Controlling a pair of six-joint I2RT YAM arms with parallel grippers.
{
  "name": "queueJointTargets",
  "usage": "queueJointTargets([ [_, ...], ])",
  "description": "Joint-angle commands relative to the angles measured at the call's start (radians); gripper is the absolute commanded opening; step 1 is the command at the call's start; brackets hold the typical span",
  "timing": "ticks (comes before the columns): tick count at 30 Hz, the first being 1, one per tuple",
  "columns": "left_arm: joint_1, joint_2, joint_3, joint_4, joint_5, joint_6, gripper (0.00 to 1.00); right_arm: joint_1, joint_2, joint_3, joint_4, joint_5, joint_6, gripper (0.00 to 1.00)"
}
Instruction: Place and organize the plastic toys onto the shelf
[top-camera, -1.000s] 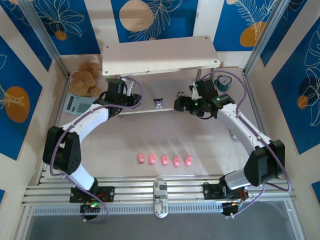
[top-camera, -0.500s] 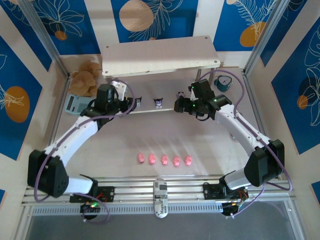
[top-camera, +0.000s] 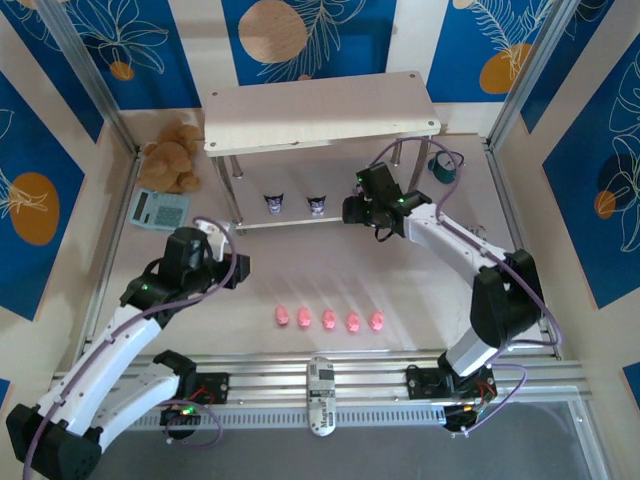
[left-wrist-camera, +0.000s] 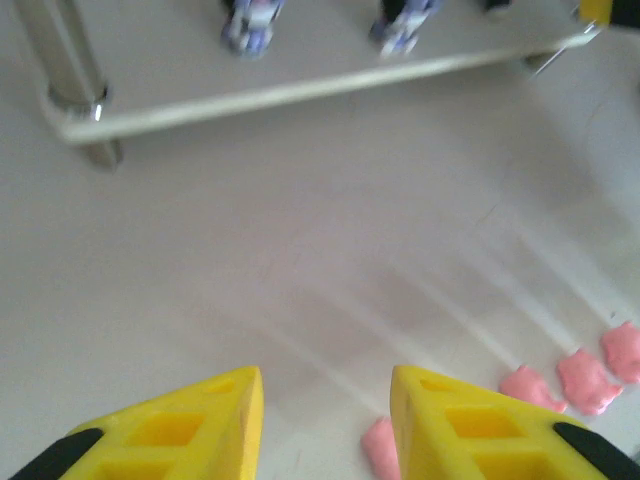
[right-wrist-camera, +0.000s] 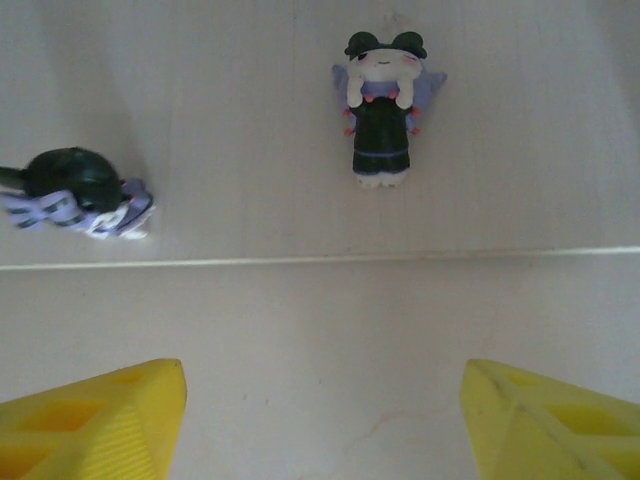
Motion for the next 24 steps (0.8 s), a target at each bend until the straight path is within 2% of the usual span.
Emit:
queueJointTargets([
  [1, -0.007, -0.046, -0.03, -0.076, -0.033, -0.054, 0.39, 0.0, 0.059, 0.061, 0.083, 0.082, -0.014, 0.72],
  [9, -0.005, -0.047, -0.03, -0.089, -0.038, -0.047, 0.4, -0.012, 0.215, 0.181, 0.078, 0.155, -0.027, 0.7],
  [24, -0.005, -0.056, -0.023, -0.103, -0.061, -0.039, 0.4, -0.06, 0.322, 0.265, 0.07, 0.125, -0.048, 0.61],
])
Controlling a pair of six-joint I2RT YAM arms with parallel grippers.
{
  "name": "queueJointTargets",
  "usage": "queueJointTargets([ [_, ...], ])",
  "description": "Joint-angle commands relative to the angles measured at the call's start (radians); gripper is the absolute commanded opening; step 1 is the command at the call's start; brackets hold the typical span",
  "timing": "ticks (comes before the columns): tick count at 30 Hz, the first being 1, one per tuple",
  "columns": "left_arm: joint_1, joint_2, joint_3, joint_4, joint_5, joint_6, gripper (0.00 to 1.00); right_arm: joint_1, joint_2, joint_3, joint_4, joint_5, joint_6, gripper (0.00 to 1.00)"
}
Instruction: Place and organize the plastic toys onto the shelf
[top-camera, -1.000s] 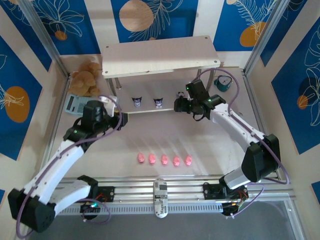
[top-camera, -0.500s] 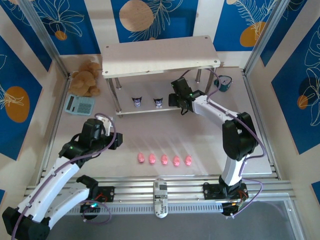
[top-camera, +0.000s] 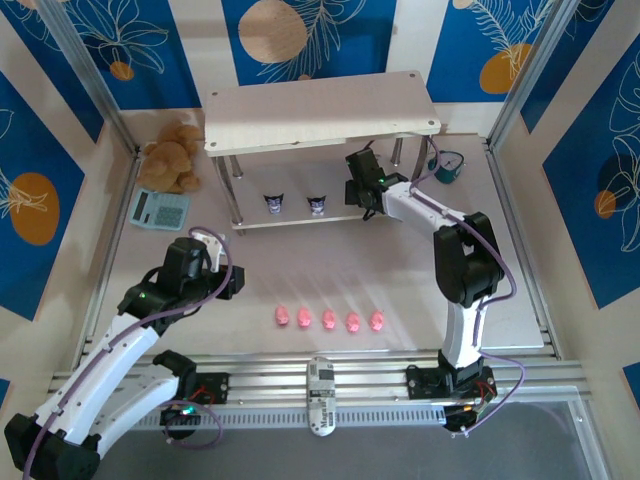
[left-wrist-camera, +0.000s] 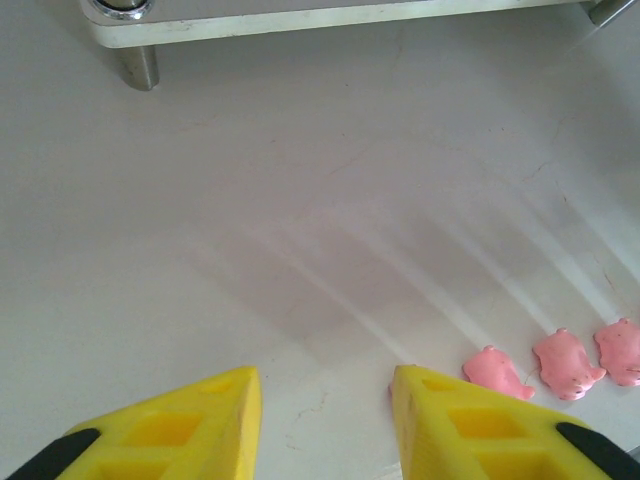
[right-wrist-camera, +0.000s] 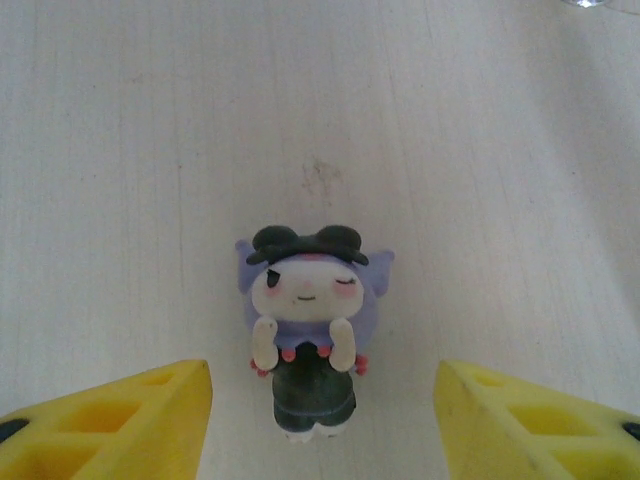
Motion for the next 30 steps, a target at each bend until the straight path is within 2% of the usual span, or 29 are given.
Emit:
queueJointTargets([
  [1, -0.006, -0.014, 0.009, -0.027, -0.02, -0.008, 0.4, -0.005, 0.018, 0.04, -0.001, -0.002, -0.009, 0.61],
  [21, -0.006, -0.031, 0.025, -0.07, -0.048, 0.016, 0.41, -0.023, 0.106, 0.103, -0.032, 0.026, 0.004, 0.6],
  [26, -0.006, -0.026, 0.031, -0.079, -0.057, 0.026, 0.41, -0.026, 0.123, 0.118, -0.04, 0.021, 0.005, 0.5],
  [30, -0.005, -0.024, 0.032, -0.078, -0.059, 0.028, 0.41, -0.03, 0.131, 0.122, -0.043, 0.014, 0.007, 0.48],
])
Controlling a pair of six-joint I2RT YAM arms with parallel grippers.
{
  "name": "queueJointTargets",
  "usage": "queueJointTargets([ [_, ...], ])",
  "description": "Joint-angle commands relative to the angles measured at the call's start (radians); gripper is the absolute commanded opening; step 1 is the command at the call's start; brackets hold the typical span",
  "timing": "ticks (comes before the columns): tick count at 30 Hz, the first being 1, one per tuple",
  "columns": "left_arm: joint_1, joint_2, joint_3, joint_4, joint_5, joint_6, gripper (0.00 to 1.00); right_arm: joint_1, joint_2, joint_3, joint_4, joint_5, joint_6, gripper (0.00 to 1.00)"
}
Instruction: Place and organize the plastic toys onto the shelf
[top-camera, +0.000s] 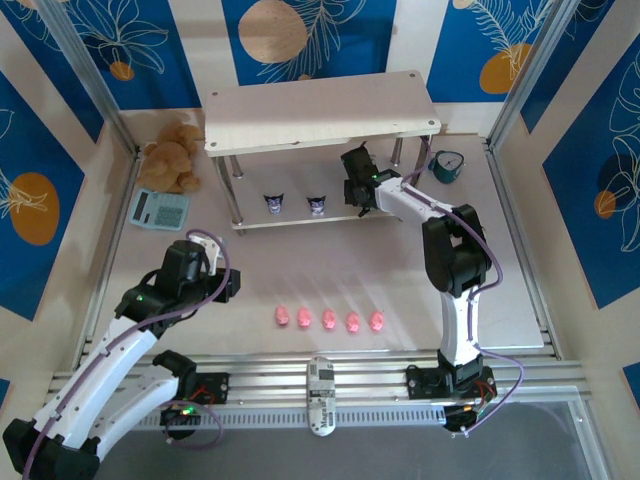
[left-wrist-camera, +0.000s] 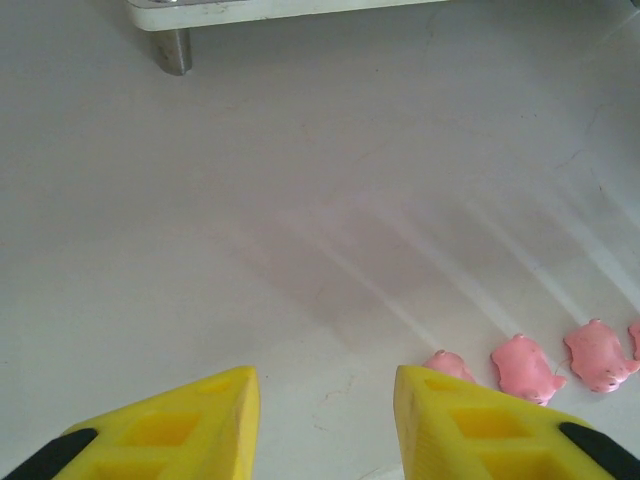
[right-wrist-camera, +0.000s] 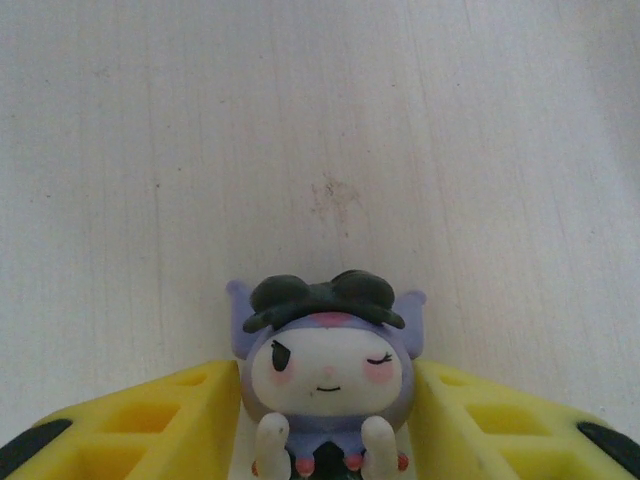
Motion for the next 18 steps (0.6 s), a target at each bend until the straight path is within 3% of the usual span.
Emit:
queueJointTargets([
  [1, -0.006, 0.0, 0.031, -0.026, -0.015, 0.017, 0.41, -0.02, 0.024, 0.035, -0.018, 0.01, 0.011, 0.48],
  [4, -0.006, 0.007, 0.03, -0.025, -0.017, 0.02, 0.41, -0.024, 0.034, 0.045, -0.032, 0.002, 0.015, 0.47],
  [13, -0.006, 0.017, 0.027, -0.019, -0.02, 0.023, 0.41, -0.026, 0.014, 0.023, -0.016, -0.005, 0.007, 0.29],
  [18, -0.005, 0.022, 0.024, -0.013, -0.018, 0.023, 0.41, -0.024, -0.009, -0.003, -0.013, -0.006, 0.002, 0.28],
])
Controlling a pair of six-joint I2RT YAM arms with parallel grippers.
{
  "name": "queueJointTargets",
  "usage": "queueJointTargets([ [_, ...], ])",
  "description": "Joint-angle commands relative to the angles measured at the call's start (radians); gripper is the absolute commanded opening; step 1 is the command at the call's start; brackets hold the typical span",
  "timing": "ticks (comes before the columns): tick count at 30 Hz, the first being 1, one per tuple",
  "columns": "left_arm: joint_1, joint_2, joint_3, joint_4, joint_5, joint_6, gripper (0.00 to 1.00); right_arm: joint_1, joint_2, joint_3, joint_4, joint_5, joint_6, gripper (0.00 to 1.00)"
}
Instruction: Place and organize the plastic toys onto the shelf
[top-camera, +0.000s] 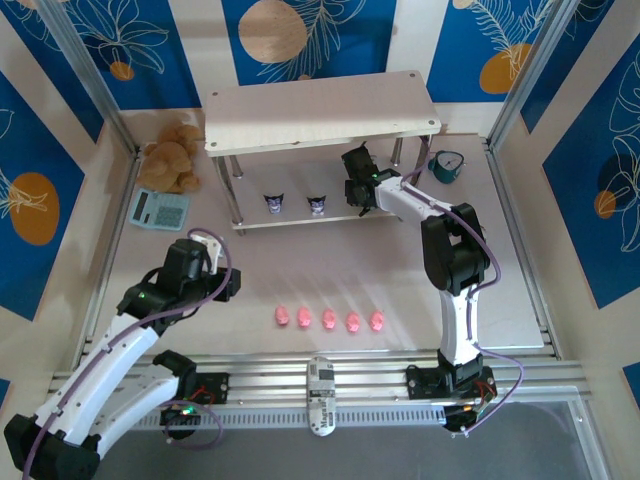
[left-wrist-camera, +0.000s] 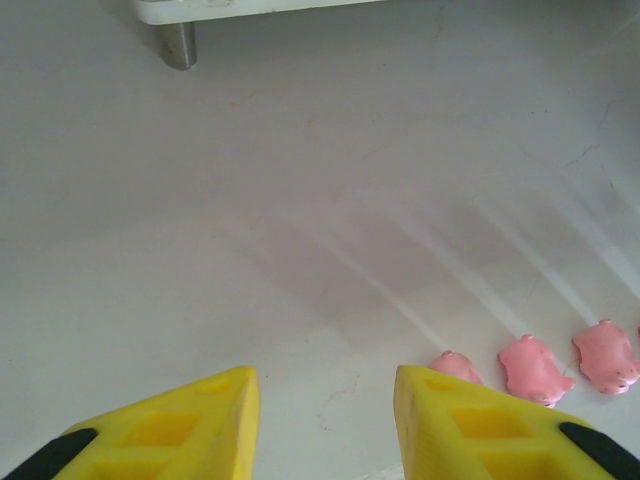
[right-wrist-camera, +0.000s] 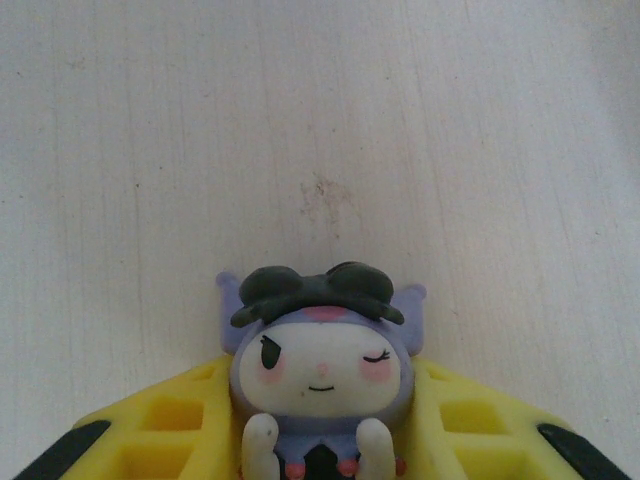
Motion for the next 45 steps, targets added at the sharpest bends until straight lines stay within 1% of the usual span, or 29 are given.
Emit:
queueJointTargets([
  [1, -0.006, 0.001, 0.02, -0.013, -0.011, 0.023, 0.41, -0.017, -0.034, -0.025, 0.0, -0.003, 0.003, 0.28],
  [9, -0.006, -0.004, 0.015, -0.01, -0.006, 0.018, 0.41, -0.017, -0.086, -0.095, 0.015, 0.005, -0.046, 0.28],
  [20, -0.006, -0.017, 0.018, -0.014, -0.002, 0.011, 0.41, -0.014, -0.12, -0.157, 0.02, 0.002, -0.053, 0.28],
  [36, -0.006, -0.029, 0.023, -0.03, -0.003, 0.012, 0.41, -0.02, -0.081, -0.126, -0.021, -0.011, -0.059, 0.29],
  [38, -0.006, -0.028, 0.023, -0.027, -0.002, 0.013, 0.41, -0.022, -0.079, -0.125, -0.026, -0.014, -0.059, 0.3],
  [43, -0.006, -0.029, 0.024, -0.028, -0.003, 0.013, 0.41, -0.027, -0.075, -0.114, -0.043, -0.014, -0.05, 0.39],
  [45, -0.006, -0.029, 0.025, -0.029, -0.003, 0.014, 0.41, -0.028, -0.072, -0.11, -0.047, -0.014, -0.049, 0.4],
])
